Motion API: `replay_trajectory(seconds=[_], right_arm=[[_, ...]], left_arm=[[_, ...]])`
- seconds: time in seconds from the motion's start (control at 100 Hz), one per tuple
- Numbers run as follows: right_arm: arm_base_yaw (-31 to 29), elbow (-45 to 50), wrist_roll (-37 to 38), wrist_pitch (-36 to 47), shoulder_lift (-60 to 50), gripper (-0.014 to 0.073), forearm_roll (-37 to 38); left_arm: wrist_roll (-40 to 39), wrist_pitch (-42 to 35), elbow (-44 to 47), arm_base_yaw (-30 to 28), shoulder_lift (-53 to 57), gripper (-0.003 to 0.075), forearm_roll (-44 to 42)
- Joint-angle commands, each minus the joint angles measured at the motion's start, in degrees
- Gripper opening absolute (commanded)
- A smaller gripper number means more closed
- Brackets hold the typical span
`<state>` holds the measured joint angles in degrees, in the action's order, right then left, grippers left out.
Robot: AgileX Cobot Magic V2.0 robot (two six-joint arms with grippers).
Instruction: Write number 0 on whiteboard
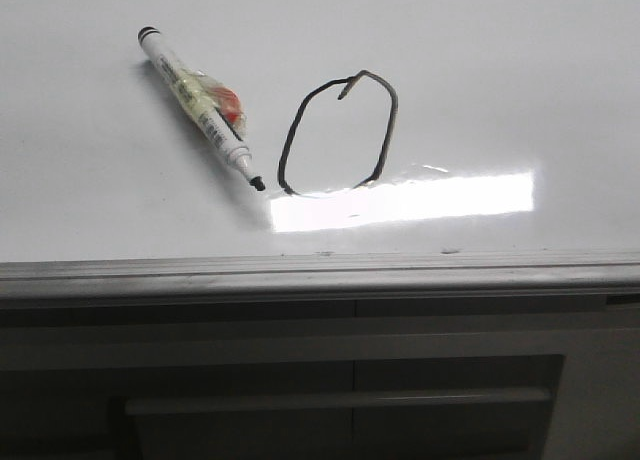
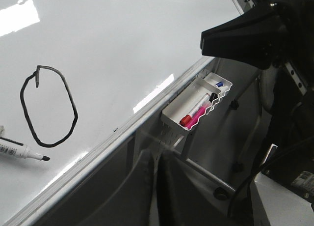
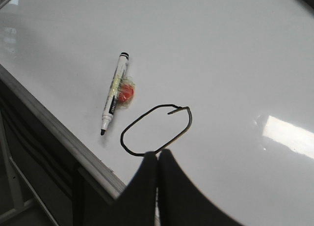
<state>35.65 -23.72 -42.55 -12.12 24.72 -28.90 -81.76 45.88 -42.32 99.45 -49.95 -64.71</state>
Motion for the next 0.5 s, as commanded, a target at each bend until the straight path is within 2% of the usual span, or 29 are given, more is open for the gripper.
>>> replay_trajectory(seconds=[0.0,0.13,0.3,0.4,0.49], right_arm=[[-0.28,-1.46,-0.01,4.3,0.13,-0.0069,-0.06],[-0.28,-1.46,-0.01,4.3,0.13,-0.0069,-0.06],[-0.28,-1.46,-0.01,4.3,0.13,-0.0069,-0.06],[-0.28,-1.46,-0.01,4.3,0.13,-0.0069,-0.06],[-0.28,-1.46,-0.01,4.3,0.13,-0.0069,-0.06]], left_arm=[[-0.05,-0.31,-1.41,0.43,0.51,-0.002,-2.74],[0.4,1.64,-1.28,0.43,0.51,-0.002,-3.63],[0.49,8.37,0.18,0.17,1.67,-0.002,-11.51],[0.49,8.73,3.4,-2.9,2.58,-0.002,-20.98],[-0.51,8.62,5.53,-7.84,3.23,-0.002,-22.08]])
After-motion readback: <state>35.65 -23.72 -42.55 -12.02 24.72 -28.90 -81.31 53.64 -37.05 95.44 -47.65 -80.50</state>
